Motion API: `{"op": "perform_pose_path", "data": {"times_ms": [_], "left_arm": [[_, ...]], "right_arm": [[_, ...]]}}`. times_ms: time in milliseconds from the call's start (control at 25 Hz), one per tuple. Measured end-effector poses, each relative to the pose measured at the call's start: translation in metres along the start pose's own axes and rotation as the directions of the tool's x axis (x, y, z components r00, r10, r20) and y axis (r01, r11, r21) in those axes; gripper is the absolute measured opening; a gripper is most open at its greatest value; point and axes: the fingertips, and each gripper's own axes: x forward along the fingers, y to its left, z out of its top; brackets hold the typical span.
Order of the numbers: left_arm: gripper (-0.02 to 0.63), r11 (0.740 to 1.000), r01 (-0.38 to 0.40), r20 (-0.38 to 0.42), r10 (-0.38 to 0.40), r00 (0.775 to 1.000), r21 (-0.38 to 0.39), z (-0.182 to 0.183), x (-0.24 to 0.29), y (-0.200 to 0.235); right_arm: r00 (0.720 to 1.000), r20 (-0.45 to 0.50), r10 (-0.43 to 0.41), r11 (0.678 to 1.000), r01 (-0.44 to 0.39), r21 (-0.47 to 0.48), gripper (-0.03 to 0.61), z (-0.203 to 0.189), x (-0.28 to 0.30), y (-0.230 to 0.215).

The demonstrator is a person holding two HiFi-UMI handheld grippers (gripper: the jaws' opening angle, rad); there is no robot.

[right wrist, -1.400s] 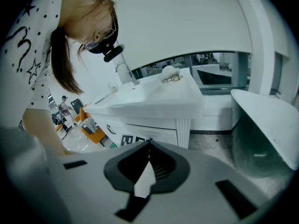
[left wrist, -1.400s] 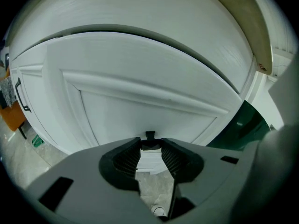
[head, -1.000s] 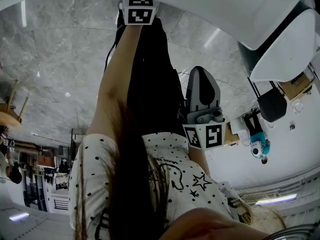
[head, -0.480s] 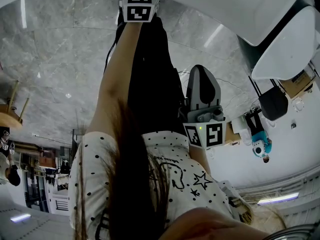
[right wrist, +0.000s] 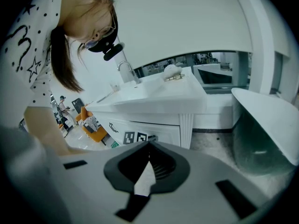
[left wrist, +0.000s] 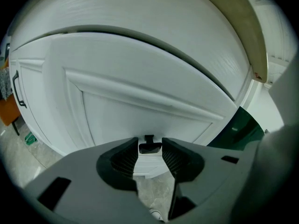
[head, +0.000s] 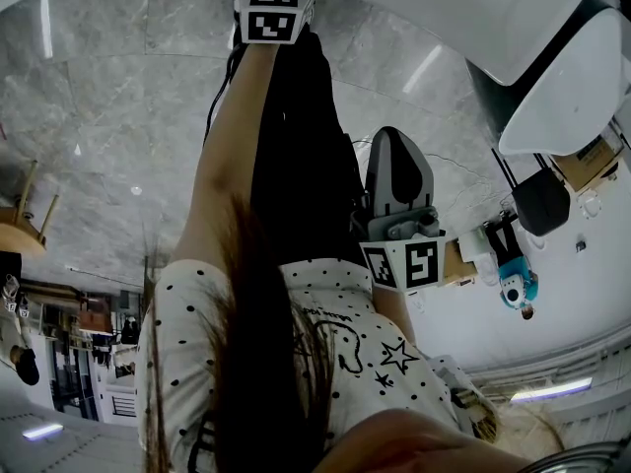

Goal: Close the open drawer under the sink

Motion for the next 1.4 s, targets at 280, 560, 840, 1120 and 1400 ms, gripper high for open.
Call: {"op": "perform_pose_path", "data": {"times_ms": [280,560,840,1120,1400], "left_arm": [[0.147,0.999,-0.024,0.086,0.021,0.996,0.043,0.015,-0.022,0.003],[0.048,0.993,-0.109,0.196,0.098,0.976,0.047,0.033,-0.058,0.01],[0.005,0.988,-0.155,0.28,0.144,0.949,0.017,0.048,-0.088,0.012],[0.003,0.988,-0.156,0.3,0.146,0.943,0.008,0.067,-0.12,0.002],[0.003,0.988,-0.151,0.325,0.138,0.935,0.014,0.103,-0.158,-0.014]], "right_arm": [[1.0,0.012,0.004,1.0,-0.004,-0.007,0.014,-0.002,0.0,0.005],[1.0,0.019,0.019,1.0,-0.018,-0.02,0.012,-0.004,-0.005,0.013],[0.999,0.032,0.03,0.999,-0.029,-0.039,0.012,-0.004,-0.014,0.021],[0.994,0.097,0.059,0.997,-0.054,-0.059,0.012,0.015,-0.021,0.029],[0.989,0.136,0.065,0.995,-0.054,-0.083,0.012,0.038,-0.034,0.033]]}}
